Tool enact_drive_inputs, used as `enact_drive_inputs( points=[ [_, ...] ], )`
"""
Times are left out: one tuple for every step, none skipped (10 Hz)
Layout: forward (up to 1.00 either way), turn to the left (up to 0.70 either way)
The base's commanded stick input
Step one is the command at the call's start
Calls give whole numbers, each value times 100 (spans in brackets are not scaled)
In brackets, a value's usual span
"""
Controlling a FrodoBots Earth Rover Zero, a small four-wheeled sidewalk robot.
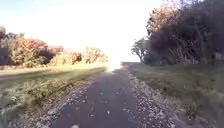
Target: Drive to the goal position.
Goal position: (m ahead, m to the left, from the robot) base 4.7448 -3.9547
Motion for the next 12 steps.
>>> enact_drive_inputs(
  points=[
    [70,0],
    [70,0],
    [70,0],
    [70,0],
    [70,0],
    [70,0],
    [70,0],
    [70,0],
    [70,0],
    [70,0],
    [70,0],
    [70,0]
  ],
)
